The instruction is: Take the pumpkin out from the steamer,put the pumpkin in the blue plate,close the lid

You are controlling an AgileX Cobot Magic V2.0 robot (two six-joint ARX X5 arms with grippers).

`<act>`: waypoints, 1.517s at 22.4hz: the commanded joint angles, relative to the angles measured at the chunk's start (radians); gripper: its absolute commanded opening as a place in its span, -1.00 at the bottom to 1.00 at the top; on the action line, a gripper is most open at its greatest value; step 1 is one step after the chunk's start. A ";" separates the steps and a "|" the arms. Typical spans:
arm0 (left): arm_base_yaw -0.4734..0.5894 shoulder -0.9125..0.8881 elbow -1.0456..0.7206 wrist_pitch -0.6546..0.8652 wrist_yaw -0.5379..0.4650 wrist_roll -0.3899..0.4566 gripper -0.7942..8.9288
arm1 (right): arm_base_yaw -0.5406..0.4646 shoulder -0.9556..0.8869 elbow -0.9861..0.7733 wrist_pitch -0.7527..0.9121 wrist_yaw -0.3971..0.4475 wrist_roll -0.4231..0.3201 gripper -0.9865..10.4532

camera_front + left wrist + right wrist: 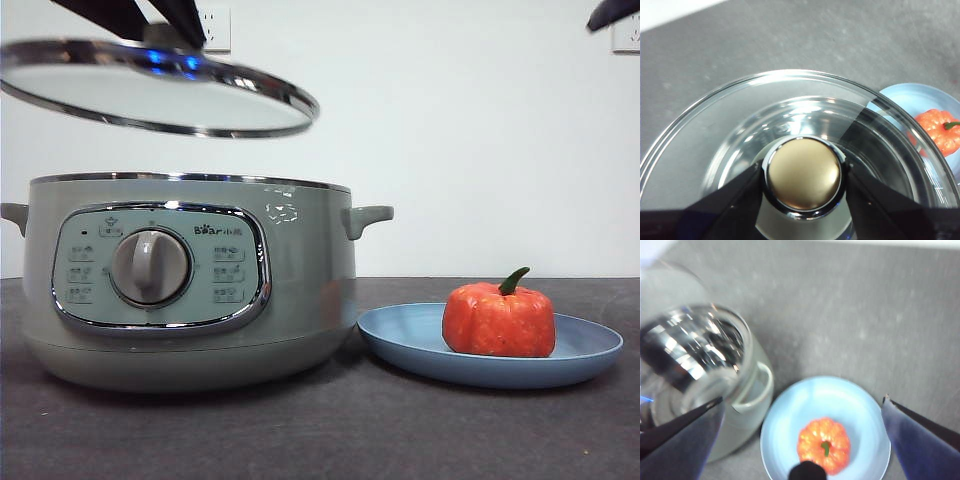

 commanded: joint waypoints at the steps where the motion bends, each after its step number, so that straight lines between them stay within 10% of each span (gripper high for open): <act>1: -0.014 0.027 0.015 0.056 0.005 -0.008 -0.85 | 0.001 -0.037 -0.009 0.003 0.000 0.016 0.16; 34: -0.042 0.138 -0.086 0.097 0.005 -0.044 -0.85 | 0.001 -0.070 -0.009 -0.008 0.002 0.016 0.16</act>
